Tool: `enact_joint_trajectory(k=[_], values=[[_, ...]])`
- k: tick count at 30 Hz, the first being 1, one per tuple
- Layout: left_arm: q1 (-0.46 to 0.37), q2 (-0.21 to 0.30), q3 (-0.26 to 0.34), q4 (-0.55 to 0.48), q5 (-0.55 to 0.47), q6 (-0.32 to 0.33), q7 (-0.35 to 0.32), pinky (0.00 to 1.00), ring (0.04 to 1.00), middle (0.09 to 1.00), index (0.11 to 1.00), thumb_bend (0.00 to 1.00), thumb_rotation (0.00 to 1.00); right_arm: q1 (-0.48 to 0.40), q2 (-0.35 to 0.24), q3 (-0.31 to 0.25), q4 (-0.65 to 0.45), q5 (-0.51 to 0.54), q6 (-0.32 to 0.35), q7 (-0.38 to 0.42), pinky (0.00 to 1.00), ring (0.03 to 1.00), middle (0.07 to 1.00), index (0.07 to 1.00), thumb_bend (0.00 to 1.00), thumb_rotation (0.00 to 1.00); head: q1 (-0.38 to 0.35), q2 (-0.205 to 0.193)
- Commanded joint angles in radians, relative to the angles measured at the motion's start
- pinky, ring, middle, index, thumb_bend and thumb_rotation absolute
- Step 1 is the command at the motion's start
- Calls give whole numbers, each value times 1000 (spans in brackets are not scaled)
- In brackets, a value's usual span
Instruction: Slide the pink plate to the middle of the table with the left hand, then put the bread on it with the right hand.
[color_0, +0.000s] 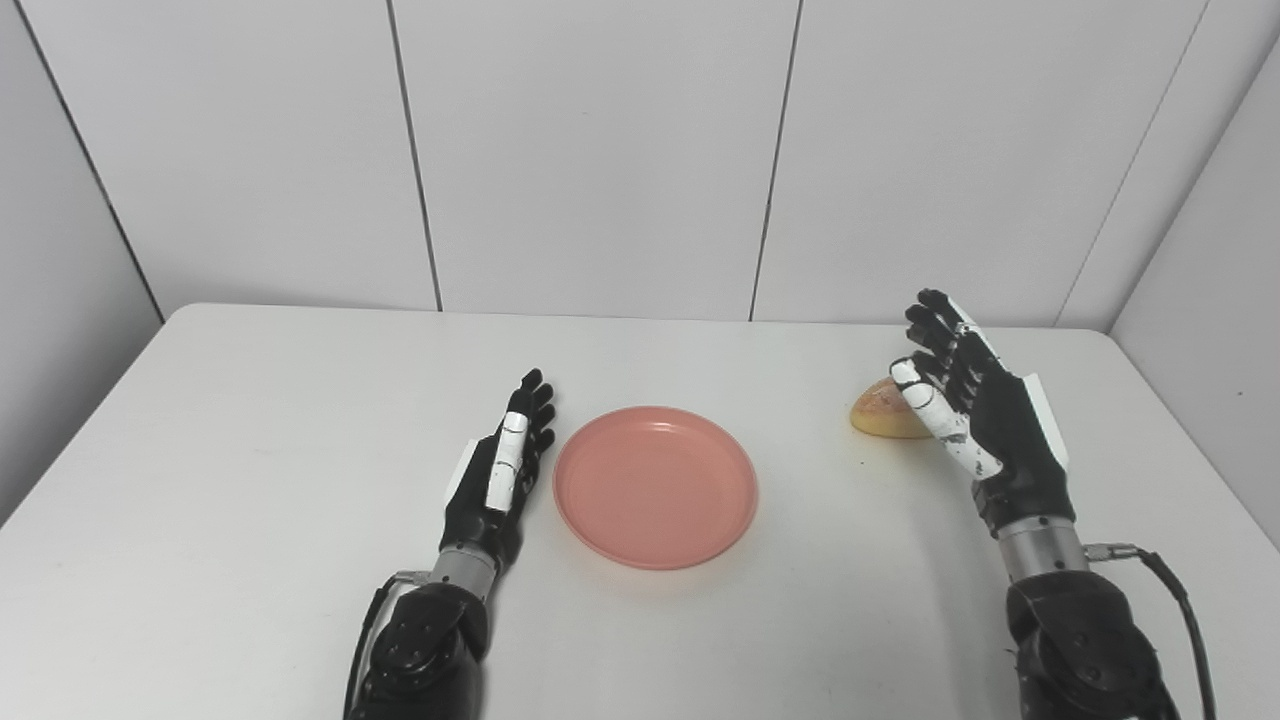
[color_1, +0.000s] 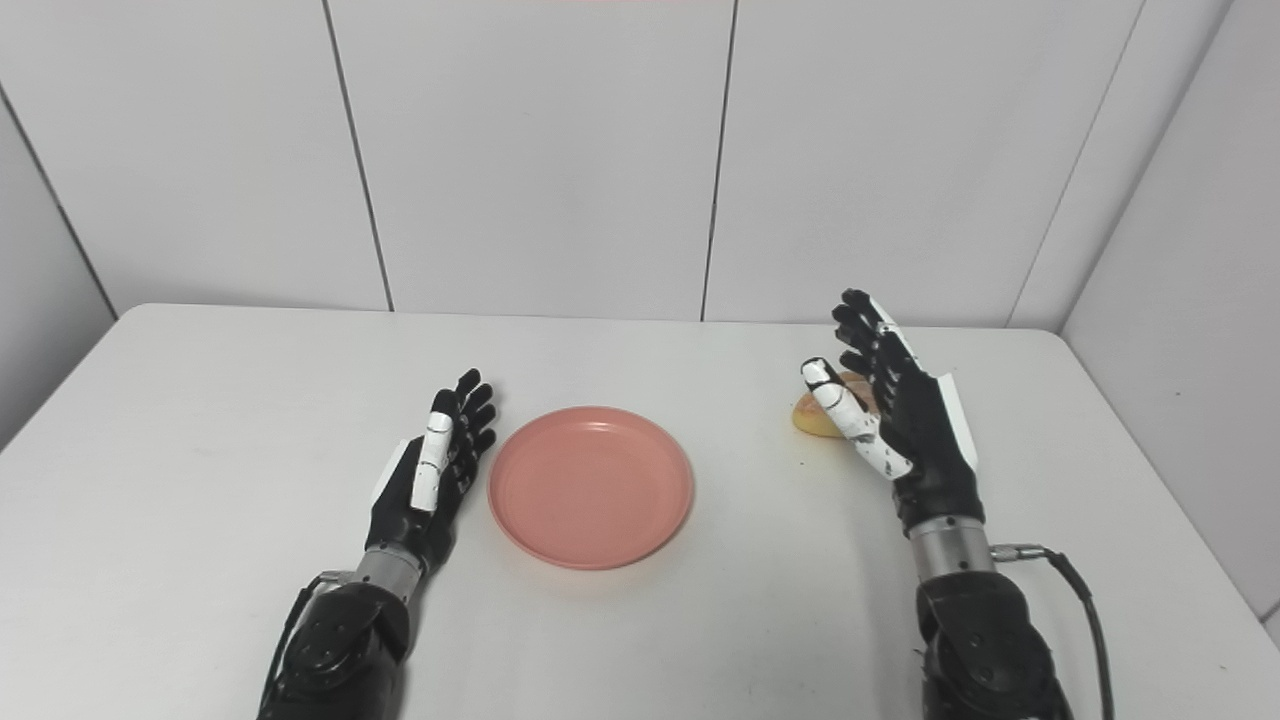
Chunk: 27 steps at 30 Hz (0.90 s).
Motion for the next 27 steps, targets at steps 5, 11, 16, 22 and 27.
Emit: enact_joint_trajectory(k=[5,11,16,22,27], values=[[15,-8,-13,-56,7,45,5,1000,988,988,1000,762,1000,-122,-116,-1,25,-69,32,28,842,884,868,873,669,593,-9,9],[32,-2,-8,-85,0,70,4,1000,984,990,1000,765,1000,-209,-211,40,143,-109,3,94,770,842,848,867,677,469,-53,7],[36,2,-6,-91,-8,71,-6,1000,986,986,1000,772,1000,-275,-278,102,226,-181,-12,136,784,831,836,852,734,444,-83,0],[36,11,1,-70,-11,47,-18,1000,989,992,1000,777,1000,-362,-332,190,352,-300,-45,154,824,851,835,850,819,453,-117,-5],[32,24,8,-53,-19,21,-32,1000,991,995,1000,780,1000,-426,-341,236,457,-339,-88,163,820,862,847,856,864,403,-157,-14]])
